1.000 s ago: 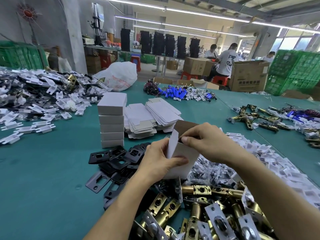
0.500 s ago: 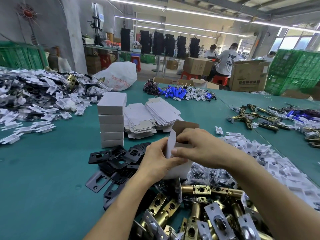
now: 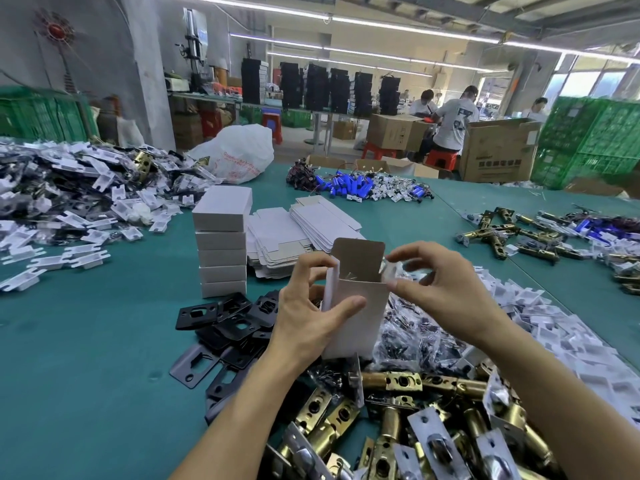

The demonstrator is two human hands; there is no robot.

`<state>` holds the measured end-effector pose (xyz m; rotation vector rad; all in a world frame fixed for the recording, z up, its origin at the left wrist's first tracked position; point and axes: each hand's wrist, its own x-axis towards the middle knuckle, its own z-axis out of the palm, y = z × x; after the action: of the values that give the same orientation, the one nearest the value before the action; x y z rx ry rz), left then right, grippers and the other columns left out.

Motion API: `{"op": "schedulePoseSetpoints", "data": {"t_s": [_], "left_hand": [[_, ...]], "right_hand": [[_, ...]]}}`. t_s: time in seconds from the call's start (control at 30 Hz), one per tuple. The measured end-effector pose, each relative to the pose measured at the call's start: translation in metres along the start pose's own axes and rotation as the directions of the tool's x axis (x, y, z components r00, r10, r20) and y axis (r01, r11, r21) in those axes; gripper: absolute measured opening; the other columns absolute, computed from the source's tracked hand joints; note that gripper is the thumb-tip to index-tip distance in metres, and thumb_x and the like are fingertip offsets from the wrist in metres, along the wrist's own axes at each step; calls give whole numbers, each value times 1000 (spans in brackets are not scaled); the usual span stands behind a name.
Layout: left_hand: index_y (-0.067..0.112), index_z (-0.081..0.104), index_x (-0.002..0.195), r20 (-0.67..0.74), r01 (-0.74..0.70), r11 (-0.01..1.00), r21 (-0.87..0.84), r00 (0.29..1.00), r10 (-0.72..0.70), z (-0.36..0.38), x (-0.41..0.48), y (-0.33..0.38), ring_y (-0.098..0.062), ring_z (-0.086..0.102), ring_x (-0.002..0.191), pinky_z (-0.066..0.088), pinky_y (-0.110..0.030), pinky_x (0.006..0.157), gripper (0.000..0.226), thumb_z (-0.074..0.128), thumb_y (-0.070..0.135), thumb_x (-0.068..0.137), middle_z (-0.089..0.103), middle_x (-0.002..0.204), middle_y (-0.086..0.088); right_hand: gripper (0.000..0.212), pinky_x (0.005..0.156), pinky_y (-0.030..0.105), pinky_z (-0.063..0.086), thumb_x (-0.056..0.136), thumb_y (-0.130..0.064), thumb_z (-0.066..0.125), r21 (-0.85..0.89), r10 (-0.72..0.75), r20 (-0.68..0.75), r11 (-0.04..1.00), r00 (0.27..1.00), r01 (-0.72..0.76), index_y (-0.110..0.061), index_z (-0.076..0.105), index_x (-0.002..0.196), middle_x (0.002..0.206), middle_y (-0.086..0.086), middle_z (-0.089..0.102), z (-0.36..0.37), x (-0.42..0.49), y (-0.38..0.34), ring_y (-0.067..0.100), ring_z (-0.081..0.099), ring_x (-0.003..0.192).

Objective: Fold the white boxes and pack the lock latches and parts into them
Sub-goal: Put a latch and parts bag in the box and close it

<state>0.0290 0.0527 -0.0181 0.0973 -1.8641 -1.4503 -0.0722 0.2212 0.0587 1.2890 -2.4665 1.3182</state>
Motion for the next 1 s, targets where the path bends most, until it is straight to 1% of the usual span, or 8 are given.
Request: {"op": "schedulePoseSetpoints", "data": {"t_s": [0.1, 0.27, 0.4, 0.57, 0.73, 0.8, 0.9, 1.0], "left_hand": [[49, 54, 106, -7, 8, 999, -43, 1000, -8, 1, -1, -1, -16, 71, 90, 62, -51, 73, 50, 85, 48, 66, 69, 107, 9], [47, 54, 109, -1, -16, 998, -63, 1000, 16, 1, -2, 0, -15, 72, 89, 63, -45, 70, 50, 84, 44, 70, 69, 110, 12], [50, 55, 111, -18, -16, 999, -51, 1000, 15, 0, -2, -2, -12, 71, 91, 62, -36, 72, 51, 83, 47, 69, 70, 108, 13], [49, 58, 108, -22, -20, 999, -46, 1000, 19, -1, -2, -4, -7, 71, 92, 59, -26, 69, 47, 83, 48, 69, 67, 112, 22], [45, 64, 96, -3, -2, 999, -51, 1000, 1, 0, -1, -4, -16, 70, 90, 63, -44, 67, 32, 82, 46, 70, 69, 103, 13], [42, 66, 89, 9, 3, 998, -61, 1000, -3, 0, -1, -3, -17, 70, 88, 61, -43, 64, 23, 80, 46, 71, 70, 97, 11], [36, 68, 83, 7, -24, 1000, -3, 1000, 24, 2, -2, -2, -22, 66, 76, 55, -41, 59, 19, 76, 51, 74, 70, 85, 6], [33, 69, 88, 5, -32, 998, 48, 999, 32, 5, -3, -1, -19, 65, 76, 54, -44, 66, 23, 72, 53, 77, 71, 84, 7]], "right_hand": [[35, 83, 34, 58, 88, -7, 71, 149, 95, 160, 982, 983, -119, -29, 63, 114, 113, 3, 65, 3, -7, 10, 20, 70, 95], [40, 87, 39, 59, 88, 0, 68, 438, 140, 100, 883, 985, -170, -25, 58, 117, 107, 2, 72, 15, -8, 14, 23, 71, 96], [33, 83, 38, 60, 83, 4, 72, 458, 111, 33, 881, 993, -114, -11, 67, 112, 103, 8, 74, 19, -9, 17, 28, 72, 96], [30, 79, 37, 61, 81, 4, 73, 481, 89, -50, 875, 995, -54, -14, 71, 104, 100, 8, 76, 26, -13, 17, 29, 73, 90], [30, 86, 28, 56, 85, -2, 71, 310, 4, 44, 951, 999, -18, -30, 75, 98, 109, -3, 72, 23, -11, 16, 8, 69, 98], [28, 93, 27, 53, 88, -7, 69, 258, 7, 93, 966, 996, -31, -32, 74, 100, 114, -8, 67, 22, -9, 14, 0, 63, 108], [25, 103, 34, 49, 92, -10, 65, 247, 8, 141, 968, 990, -43, -29, 74, 106, 120, -7, 65, 22, -8, 12, -1, 57, 117], [23, 101, 40, 49, 93, -9, 64, 217, -15, 156, 976, 988, -19, -25, 75, 106, 115, -6, 65, 21, -9, 10, 5, 58, 116]]}}
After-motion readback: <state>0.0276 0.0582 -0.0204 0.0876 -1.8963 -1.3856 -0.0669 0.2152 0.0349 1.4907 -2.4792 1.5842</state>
